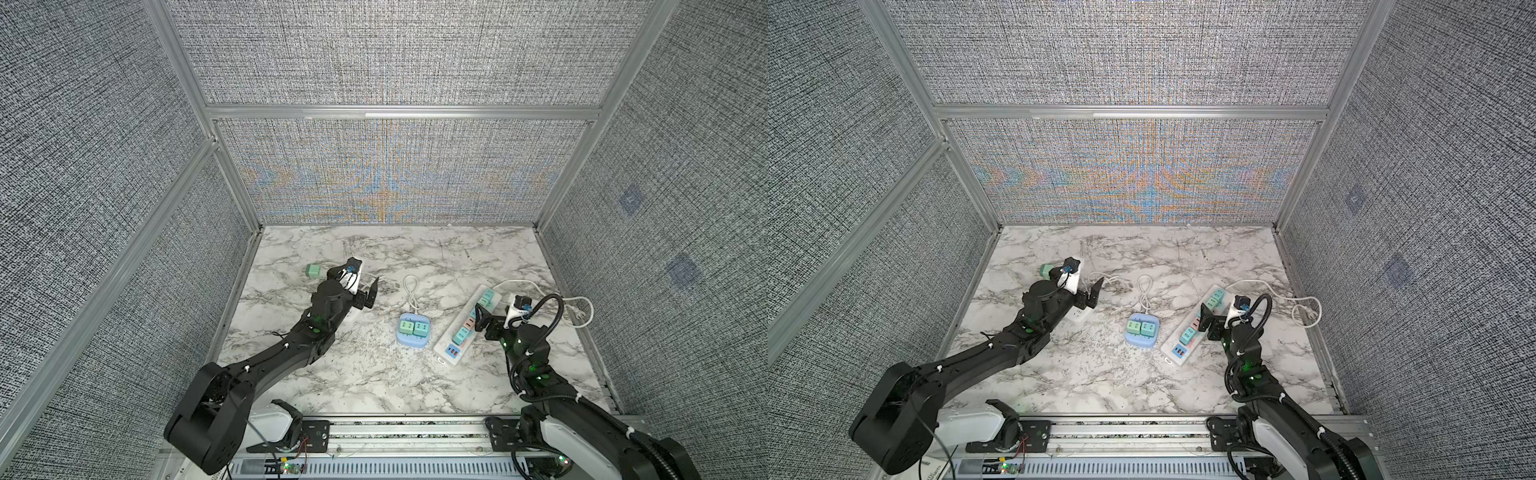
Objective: Insert plugs into power strip
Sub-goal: Move the socket to the center of the table.
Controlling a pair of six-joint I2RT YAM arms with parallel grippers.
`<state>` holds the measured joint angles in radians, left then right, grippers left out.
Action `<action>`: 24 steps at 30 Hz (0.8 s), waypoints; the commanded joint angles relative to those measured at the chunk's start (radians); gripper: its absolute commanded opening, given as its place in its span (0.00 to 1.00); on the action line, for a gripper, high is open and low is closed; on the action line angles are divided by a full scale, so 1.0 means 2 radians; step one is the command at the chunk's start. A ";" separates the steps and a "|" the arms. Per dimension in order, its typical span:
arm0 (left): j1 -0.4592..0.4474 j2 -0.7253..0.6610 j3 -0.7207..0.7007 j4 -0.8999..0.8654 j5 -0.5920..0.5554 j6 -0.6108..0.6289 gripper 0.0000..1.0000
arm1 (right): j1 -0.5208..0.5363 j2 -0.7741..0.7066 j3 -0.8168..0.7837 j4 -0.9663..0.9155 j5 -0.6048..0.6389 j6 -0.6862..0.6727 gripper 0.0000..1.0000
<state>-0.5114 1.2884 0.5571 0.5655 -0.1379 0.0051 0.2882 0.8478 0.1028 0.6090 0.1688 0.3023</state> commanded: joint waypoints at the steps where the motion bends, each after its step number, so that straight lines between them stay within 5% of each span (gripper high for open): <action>1: 0.025 0.011 0.004 0.000 -0.040 -0.073 0.99 | 0.001 0.005 0.001 0.013 -0.001 0.000 0.99; 9: 0.031 0.079 0.065 -0.079 -0.051 -0.108 0.97 | 0.005 0.032 0.017 0.012 -0.008 -0.007 0.99; 24: 0.031 0.249 0.203 -0.204 -0.085 -0.152 0.68 | 0.017 0.043 0.025 0.008 -0.015 -0.021 0.99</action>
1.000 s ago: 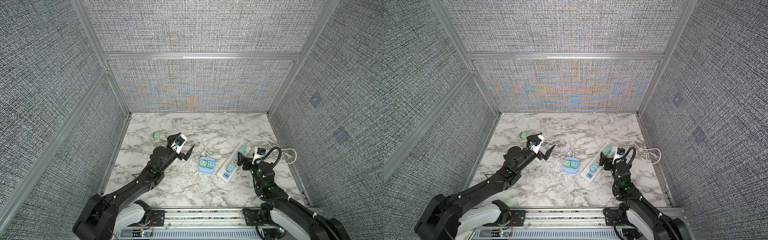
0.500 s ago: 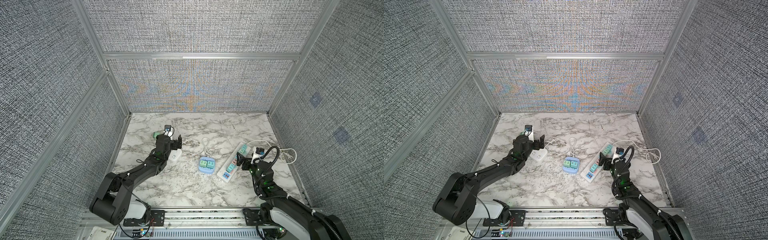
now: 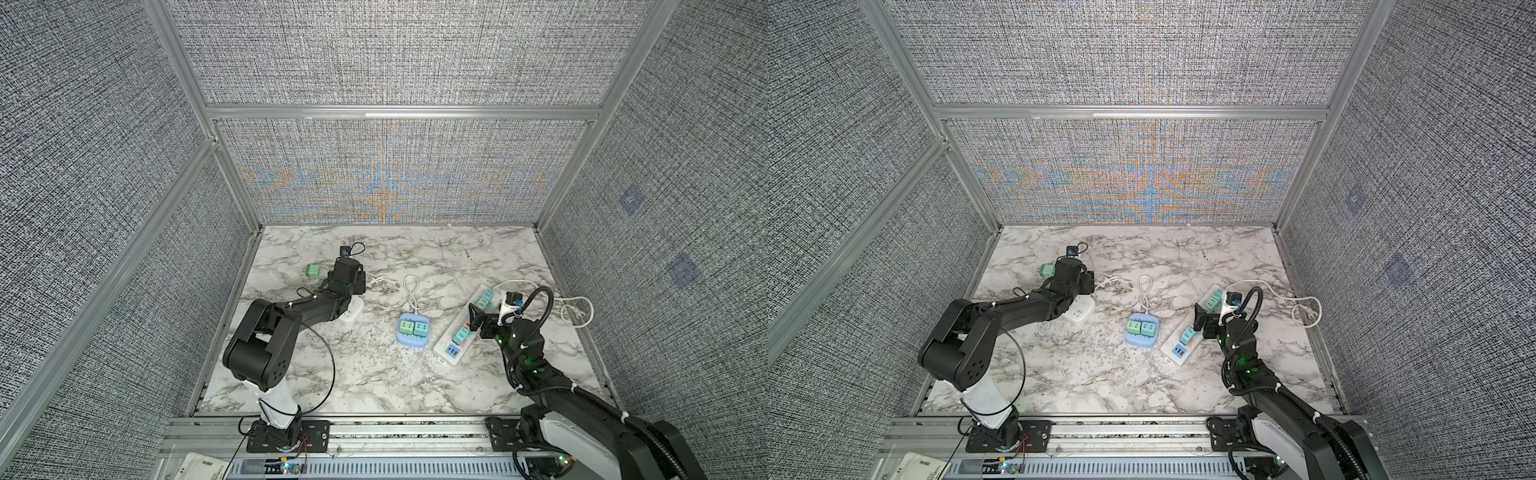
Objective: Insert plugs into power strip
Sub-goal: Move the socket to the center of the table.
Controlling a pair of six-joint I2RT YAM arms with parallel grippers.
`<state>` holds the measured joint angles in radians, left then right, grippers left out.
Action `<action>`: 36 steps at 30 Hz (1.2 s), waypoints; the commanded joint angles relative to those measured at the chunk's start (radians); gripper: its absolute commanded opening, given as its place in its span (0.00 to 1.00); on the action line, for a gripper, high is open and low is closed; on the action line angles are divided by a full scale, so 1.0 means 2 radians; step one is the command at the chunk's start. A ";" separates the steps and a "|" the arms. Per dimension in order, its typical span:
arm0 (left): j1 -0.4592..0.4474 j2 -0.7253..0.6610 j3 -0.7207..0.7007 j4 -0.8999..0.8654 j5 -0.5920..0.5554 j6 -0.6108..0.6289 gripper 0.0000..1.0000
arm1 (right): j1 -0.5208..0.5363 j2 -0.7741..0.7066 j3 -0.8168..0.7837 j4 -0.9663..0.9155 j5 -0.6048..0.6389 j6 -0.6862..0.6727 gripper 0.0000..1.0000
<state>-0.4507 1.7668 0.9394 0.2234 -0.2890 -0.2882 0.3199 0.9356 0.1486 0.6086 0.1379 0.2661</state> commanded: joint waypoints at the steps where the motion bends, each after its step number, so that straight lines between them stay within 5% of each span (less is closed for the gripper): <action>1: 0.000 0.015 0.014 -0.035 -0.008 -0.005 0.66 | 0.002 -0.001 0.003 0.008 0.000 -0.003 0.99; 17: 0.000 0.082 0.075 -0.121 0.049 0.009 0.55 | 0.009 0.000 0.004 0.005 0.003 -0.009 0.99; 36: -0.041 -0.070 -0.111 -0.050 0.129 -0.073 0.55 | 0.017 0.000 0.005 0.003 0.008 -0.015 0.99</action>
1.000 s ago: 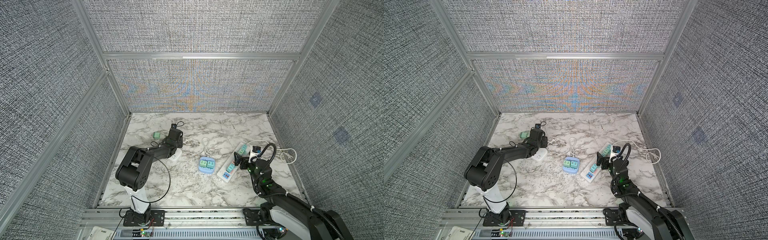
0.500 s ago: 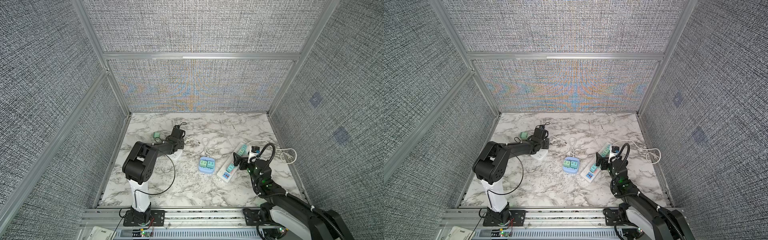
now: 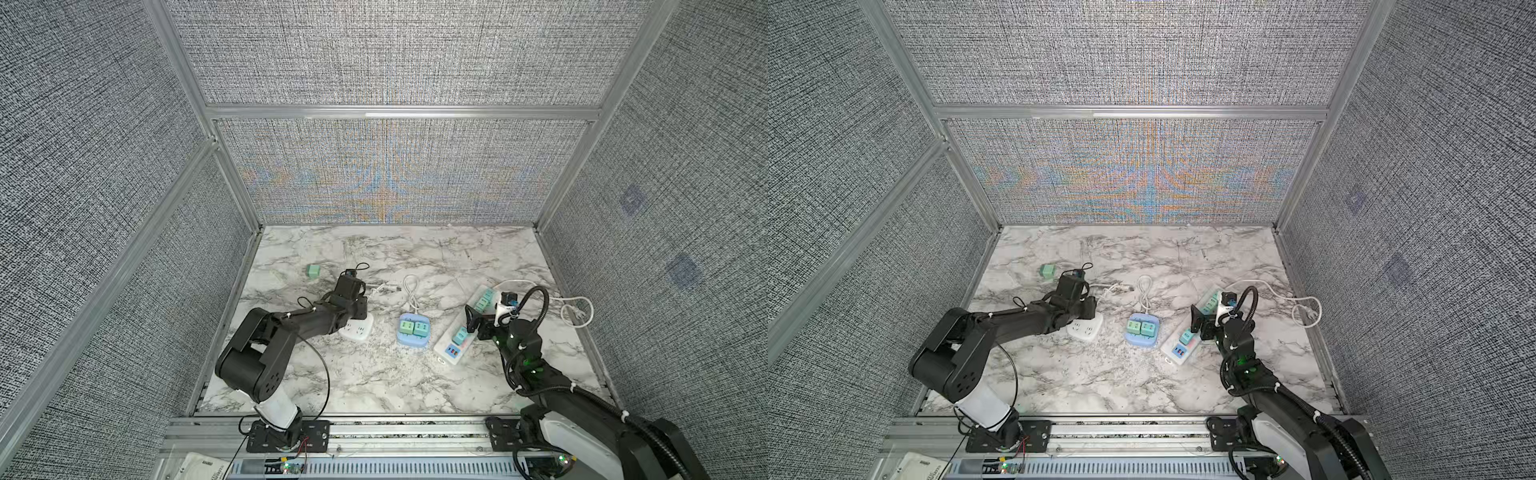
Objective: Insert plugs into power strip
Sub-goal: Move the socket to the center of the table.
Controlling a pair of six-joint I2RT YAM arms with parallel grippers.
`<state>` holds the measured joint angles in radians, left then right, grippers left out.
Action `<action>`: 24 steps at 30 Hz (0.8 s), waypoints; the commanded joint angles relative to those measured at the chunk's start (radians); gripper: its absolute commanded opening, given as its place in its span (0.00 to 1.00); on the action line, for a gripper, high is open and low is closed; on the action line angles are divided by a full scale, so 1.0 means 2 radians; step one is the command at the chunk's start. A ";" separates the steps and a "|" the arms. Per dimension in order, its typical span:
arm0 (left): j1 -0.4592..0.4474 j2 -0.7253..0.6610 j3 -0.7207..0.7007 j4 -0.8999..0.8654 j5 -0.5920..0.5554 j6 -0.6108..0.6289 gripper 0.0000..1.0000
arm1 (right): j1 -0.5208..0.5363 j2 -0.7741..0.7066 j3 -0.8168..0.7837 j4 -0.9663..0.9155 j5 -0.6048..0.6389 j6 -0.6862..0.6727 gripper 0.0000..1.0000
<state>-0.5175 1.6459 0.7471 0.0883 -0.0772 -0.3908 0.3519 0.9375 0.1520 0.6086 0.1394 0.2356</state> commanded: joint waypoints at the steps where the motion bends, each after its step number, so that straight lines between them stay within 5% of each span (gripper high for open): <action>1: -0.013 -0.015 -0.024 0.022 0.023 -0.026 0.55 | 0.002 -0.001 0.003 0.003 0.008 0.000 0.99; 24: -0.078 -0.161 -0.101 0.023 0.027 -0.054 0.57 | 0.009 0.003 0.006 0.002 0.015 -0.005 0.99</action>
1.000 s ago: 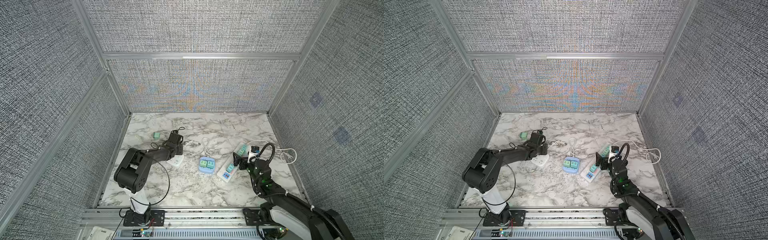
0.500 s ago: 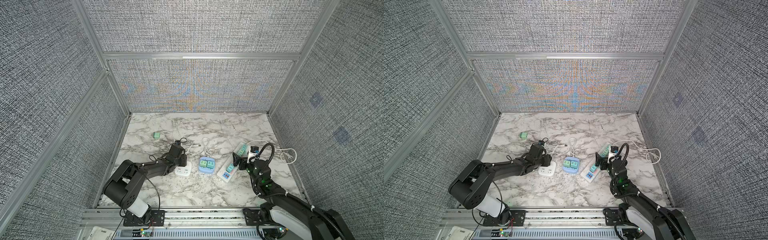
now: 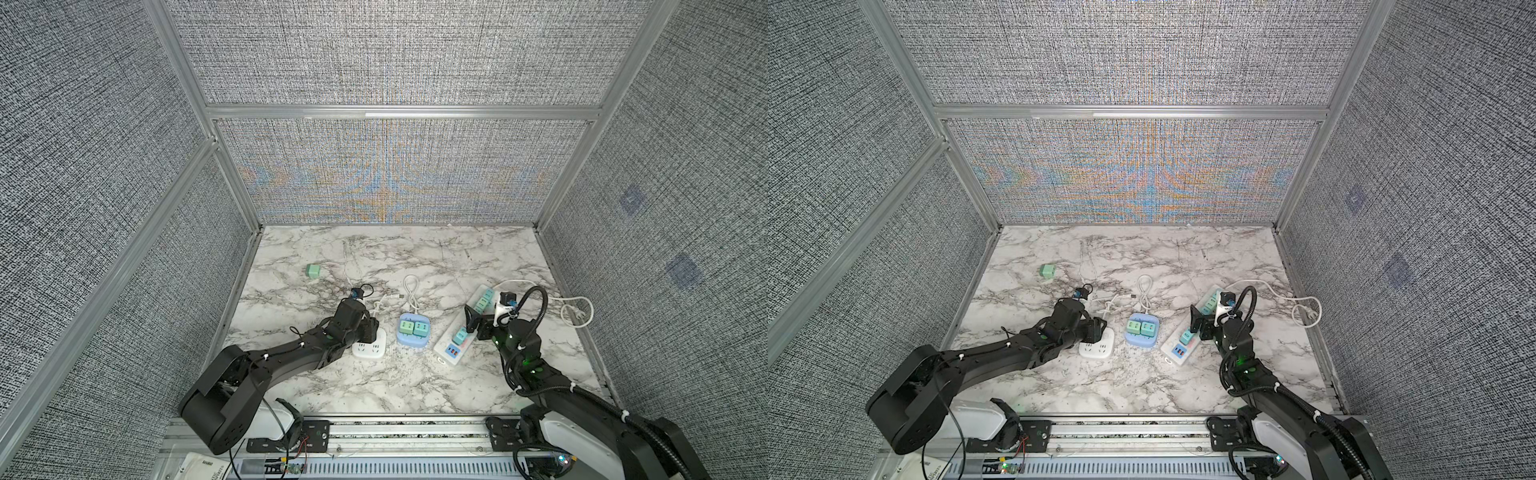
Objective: Insert plugs into power strip
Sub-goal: Move the socket to the center of the table.
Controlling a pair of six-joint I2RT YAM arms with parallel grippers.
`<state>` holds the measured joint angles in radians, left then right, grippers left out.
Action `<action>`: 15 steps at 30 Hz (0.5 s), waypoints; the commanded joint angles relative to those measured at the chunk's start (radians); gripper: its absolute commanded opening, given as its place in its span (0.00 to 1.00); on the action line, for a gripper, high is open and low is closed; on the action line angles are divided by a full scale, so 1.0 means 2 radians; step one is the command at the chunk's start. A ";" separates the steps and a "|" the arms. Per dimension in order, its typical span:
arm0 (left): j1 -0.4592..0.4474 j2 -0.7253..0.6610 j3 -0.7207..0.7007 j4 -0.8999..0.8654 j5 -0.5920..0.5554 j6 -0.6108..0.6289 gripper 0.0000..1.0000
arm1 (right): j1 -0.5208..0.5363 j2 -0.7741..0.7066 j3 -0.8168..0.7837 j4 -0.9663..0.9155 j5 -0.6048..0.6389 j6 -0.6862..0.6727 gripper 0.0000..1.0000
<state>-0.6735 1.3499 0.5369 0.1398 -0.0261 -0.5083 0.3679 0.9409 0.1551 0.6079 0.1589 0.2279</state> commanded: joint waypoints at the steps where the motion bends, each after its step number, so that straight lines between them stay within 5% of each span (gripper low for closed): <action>1: 0.000 -0.022 0.008 -0.009 -0.003 0.007 0.58 | 0.002 0.002 0.005 0.002 0.006 -0.001 0.99; 6: 0.000 -0.058 0.048 -0.054 -0.088 0.002 0.64 | 0.003 0.003 0.005 0.002 0.009 -0.002 0.99; 11: 0.011 -0.092 0.068 0.015 -0.193 0.051 0.89 | 0.006 0.013 0.011 0.000 0.016 -0.001 0.99; 15: 0.072 -0.089 0.081 0.042 -0.172 0.047 0.98 | 0.009 0.016 0.015 -0.002 0.021 -0.003 0.99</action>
<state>-0.5835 1.1690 0.6899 0.1501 -0.3367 -0.4397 0.3820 0.9730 0.1761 0.6010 0.1791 0.2249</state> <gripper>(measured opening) 0.970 0.993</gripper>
